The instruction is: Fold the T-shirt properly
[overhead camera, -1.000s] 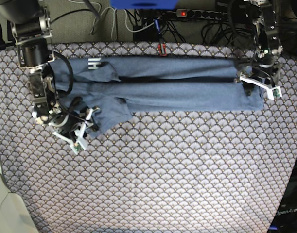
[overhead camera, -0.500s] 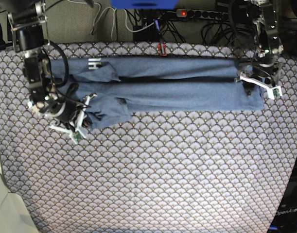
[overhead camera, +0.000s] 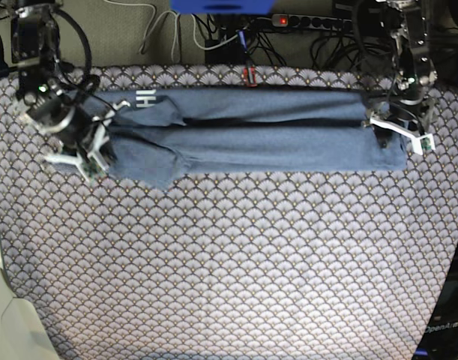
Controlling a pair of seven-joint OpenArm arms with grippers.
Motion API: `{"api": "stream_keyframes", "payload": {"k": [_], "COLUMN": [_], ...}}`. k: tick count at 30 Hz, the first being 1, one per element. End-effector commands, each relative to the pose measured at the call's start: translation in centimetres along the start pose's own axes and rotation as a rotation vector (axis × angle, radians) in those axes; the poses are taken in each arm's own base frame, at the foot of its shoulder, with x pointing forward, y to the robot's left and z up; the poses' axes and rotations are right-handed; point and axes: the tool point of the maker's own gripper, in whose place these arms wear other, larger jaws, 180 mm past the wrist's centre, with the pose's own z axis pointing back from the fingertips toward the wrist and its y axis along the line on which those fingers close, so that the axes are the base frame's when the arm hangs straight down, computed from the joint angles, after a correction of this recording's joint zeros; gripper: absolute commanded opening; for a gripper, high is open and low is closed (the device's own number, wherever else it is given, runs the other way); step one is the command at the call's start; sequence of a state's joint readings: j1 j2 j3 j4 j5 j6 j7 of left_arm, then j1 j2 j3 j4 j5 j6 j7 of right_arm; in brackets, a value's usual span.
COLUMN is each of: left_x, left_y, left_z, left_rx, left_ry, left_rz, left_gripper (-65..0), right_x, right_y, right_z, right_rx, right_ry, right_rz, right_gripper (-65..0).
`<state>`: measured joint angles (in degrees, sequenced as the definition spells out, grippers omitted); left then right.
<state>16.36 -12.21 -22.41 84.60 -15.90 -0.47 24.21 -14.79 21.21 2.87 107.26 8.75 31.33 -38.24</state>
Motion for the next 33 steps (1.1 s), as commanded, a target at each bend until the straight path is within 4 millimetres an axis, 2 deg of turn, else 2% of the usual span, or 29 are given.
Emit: {"api": "stream_keyframes", "payload": {"k": [1, 7, 11, 16, 21, 27, 28, 30, 33], "left_x": [1.2, 1.2, 1.2, 1.1, -1.1, -3.0, -3.3, -3.3, -3.2], "left_y": [0.1, 0.1, 0.1, 0.2, 0.9, 1.5, 1.5, 1.6, 1.5], "left_z": [0.1, 0.1, 0.1, 0.0, -0.5, -1.1, -1.1, -1.1, -1.1], "left_rx": [-0.002, -0.002, -0.002, 0.0, 0.013, 0.028, 0.03, 0.03, 0.028], "left_ry": [-0.035, -0.035, -0.035, -0.033, 0.025, 0.078, 0.084, 0.085, 0.083], "left_rz": [-0.012, -0.012, -0.012, -0.013, 0.003, 0.016, 0.017, 0.018, 0.018], "left_gripper": [-21.4, -21.4, -21.4, -21.4, -21.4, -22.6, -25.4, -36.0, -58.0], "right_x": [0.8, -2.2, -2.8, -4.7, -5.2, -5.3, -5.3, -5.3, -5.2], "right_y": [-0.4, 0.7, 1.0, 1.0, 1.0, 1.2, 1.2, 1.1, 1.1], "right_z": [0.7, 1.4, 1.4, 0.4, -0.7, -0.8, -0.8, -0.8, -0.7], "right_rx": [-0.013, 0.006, 0.013, 0.025, 0.03, 0.035, 0.035, 0.034, 0.032], "right_ry": [-0.041, 0.028, 0.042, 0.088, 0.07, 0.073, 0.073, 0.072, 0.071], "right_rz": [0.007, -0.022, -0.028, -0.063, -0.109, -0.113, -0.113, -0.112, -0.112], "right_gripper": [-65.0, -65.0, -65.0, -65.0, -65.0, -65.0, -65.0, -65.0, -65.0]}}
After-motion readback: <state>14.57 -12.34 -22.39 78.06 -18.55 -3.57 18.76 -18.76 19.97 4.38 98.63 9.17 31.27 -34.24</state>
